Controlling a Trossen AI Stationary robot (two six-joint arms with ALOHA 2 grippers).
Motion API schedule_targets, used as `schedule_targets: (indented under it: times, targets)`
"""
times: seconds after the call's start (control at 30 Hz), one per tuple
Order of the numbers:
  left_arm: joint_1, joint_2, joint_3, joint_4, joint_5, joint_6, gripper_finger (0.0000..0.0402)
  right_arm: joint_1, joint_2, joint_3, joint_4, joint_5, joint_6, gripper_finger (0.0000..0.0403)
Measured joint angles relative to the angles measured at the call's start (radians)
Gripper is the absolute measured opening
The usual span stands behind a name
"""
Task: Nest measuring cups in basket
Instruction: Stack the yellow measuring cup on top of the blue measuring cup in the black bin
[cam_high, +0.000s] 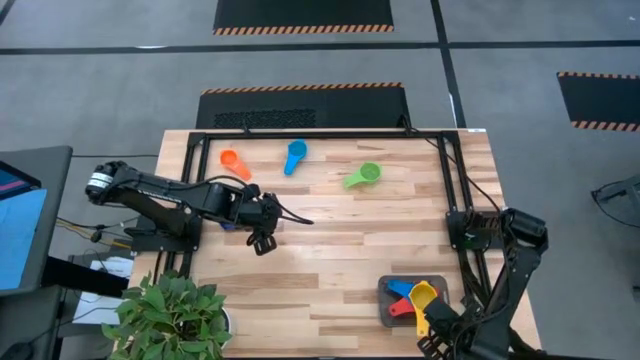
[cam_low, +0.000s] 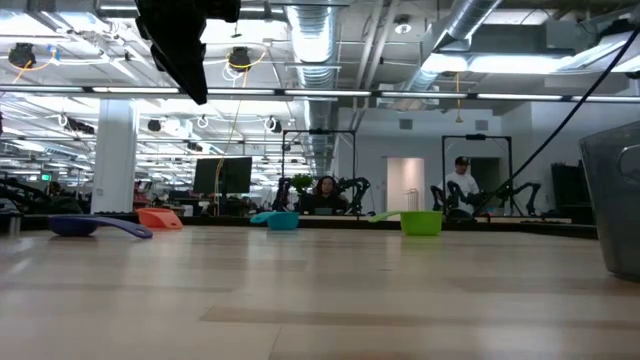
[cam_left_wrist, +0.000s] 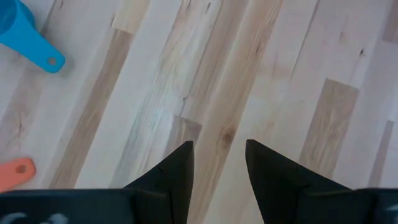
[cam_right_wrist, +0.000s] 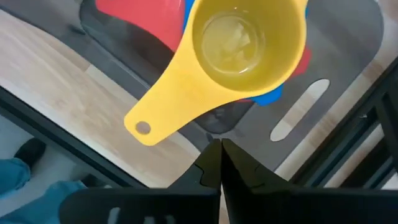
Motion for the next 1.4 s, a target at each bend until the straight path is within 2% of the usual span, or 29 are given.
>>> schedule_targets:
  times: [0.17,0.27,0.37,0.57,0.7,0.93,1.13,1.3,1.4]
  targets:
    - [-0.001,0.0,0.0,0.007,-0.005,-0.002,0.0135,0.0,0.0,-0.013,0.009,0.004,-0.02,0.0014]
    - [-0.002,0.0,0.0,0.024,-0.005,0.016,0.0135,0.003,0.0,-0.028,0.059,0.004,-0.103,0.0022]
    - [-0.002,0.0,0.0,0.034,-0.005,0.017,0.0135,0.005,-0.001,-0.029,0.059,0.003,-0.106,0.003]
    - [-0.002,0.0,0.001,0.045,-0.007,-0.001,0.0135,-0.009,-0.001,-0.029,0.075,-0.023,0.03,0.0021]
    - [-0.002,0.0,0.001,0.045,-0.007,0.016,0.0135,-0.023,-0.001,-0.028,0.163,-0.019,-0.101,0.0015]
    - [-0.002,0.0,0.001,0.045,-0.008,0.018,0.0135,-0.037,-0.001,-0.028,0.061,-0.052,-0.007,0.0027]
    - [-0.002,0.0,0.001,0.045,-0.008,0.037,0.0135,-0.033,-0.001,-0.028,0.088,-0.052,-0.095,0.0026]
    - [-0.002,0.001,0.001,0.045,-0.016,0.035,0.0135,-0.033,-0.001,-0.028,0.042,-0.048,-0.022,0.0014]
    - [-0.002,0.001,0.001,0.045,-0.016,0.052,0.0135,-0.033,-0.001,-0.028,0.103,-0.019,-0.117,0.0017]
